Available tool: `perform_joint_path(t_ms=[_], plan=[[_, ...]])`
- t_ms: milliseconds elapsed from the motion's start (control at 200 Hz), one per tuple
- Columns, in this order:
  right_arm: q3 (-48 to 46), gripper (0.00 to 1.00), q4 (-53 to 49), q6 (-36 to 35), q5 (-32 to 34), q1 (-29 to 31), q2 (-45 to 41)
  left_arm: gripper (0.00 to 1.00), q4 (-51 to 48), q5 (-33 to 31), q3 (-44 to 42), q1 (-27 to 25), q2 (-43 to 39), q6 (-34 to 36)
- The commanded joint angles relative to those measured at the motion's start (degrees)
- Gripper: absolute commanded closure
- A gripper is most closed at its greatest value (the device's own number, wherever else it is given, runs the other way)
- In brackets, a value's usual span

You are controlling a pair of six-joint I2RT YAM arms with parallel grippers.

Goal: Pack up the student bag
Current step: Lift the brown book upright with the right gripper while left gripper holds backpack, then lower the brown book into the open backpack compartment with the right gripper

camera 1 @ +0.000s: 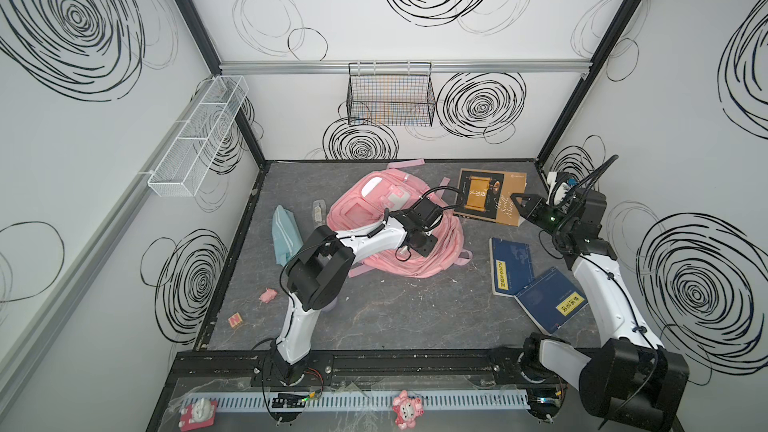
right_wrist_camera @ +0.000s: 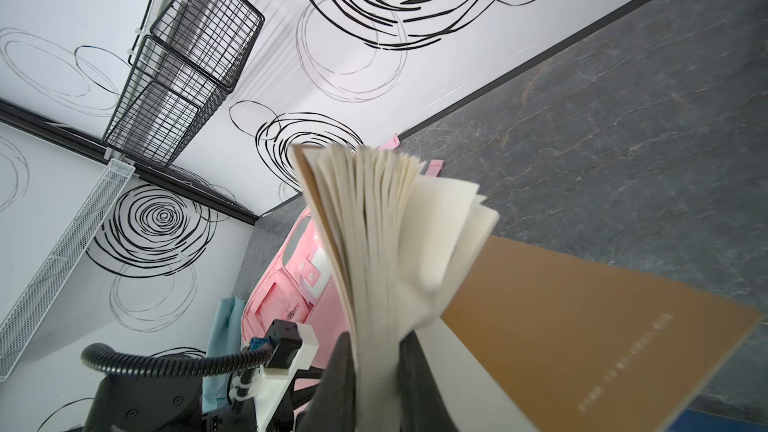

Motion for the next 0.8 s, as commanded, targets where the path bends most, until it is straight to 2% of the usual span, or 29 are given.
perform_joint_path(t_ms=[0,50,130,345,545,795], plan=[[1.8,1.00,2.0,-0.7,-2.4,-0.7,-2.8,0.70,-0.7,-1.5,1.6,0.6,1.0,-0.2],[1.9,1.00,1.6,-0.7,-2.5,-0.8,-3.3,0.85,-0.4,-1.2,1.7,1.1,0.5,-0.9],[1.7,1.00,1.4,-0.6,-2.4,-0.8,-4.4,1.00,0.4,-0.7,1.4,1.8,-1.3,-1.7],[0.0,1.00,1.7,0.6,-2.0,-0.7,-7.1,1.00,4.6,1.0,-0.3,3.3,-9.5,-4.7],[-1.9,1.00,2.7,1.9,-2.4,-0.4,-8.9,1.00,12.8,8.5,-4.2,6.0,-17.3,-10.3],[-6.1,1.00,4.9,4.0,-0.7,1.5,-11.8,1.00,20.2,14.8,-7.1,8.6,-21.5,-16.7]])
